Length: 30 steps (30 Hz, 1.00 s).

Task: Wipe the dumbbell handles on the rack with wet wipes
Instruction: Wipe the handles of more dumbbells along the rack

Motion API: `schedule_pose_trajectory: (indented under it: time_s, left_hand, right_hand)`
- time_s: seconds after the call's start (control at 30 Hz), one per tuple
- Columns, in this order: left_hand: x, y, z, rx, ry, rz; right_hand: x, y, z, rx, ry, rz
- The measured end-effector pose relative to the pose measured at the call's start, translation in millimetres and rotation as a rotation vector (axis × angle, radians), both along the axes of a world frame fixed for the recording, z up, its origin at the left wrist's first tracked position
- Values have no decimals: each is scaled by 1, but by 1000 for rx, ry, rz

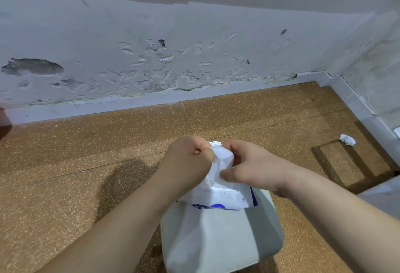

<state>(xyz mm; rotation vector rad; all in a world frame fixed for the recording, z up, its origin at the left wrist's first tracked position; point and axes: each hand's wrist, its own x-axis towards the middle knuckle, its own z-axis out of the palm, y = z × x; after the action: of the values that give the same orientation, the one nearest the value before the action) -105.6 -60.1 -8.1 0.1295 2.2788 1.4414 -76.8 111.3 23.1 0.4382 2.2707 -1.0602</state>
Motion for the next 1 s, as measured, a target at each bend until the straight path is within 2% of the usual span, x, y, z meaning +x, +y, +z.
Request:
schedule_pose_trajectory:
  time_s: [0.17,0.27,0.37,0.47,0.63,0.7,0.8,0.93,1.0]
  left_hand:
    - [4,8,11,8,81,31]
    - [3,7,18,98,130,71]
    - [3,6,23,191,110,108]
    - [1,3,20,230,97,137]
    - [-5,-3,14,150,134,148]
    - [-7,-8,12,99,83,140]
    - [-12,-15,10,99,-108,138]
    - [-17,-21,19,515,-364,146]
    - [-18,-22,18,533,-326,129]
  right_hand:
    - [4,-5,-8,119,38,109]
    - [5,-9,-16,213,96,169]
    - [5,-12,-15,204,87,198]
    - [4,-11,-13,112,46,155]
    - [2,-1,-4,-141,-10,-13]
    - [1,4,-1,-200,-53,-51]
    - [-2,7,3,-238,-98,-88]
    - [-6,11,0,-238,-122,-148]
    - [-4,10,-3,-176,-121,-95]
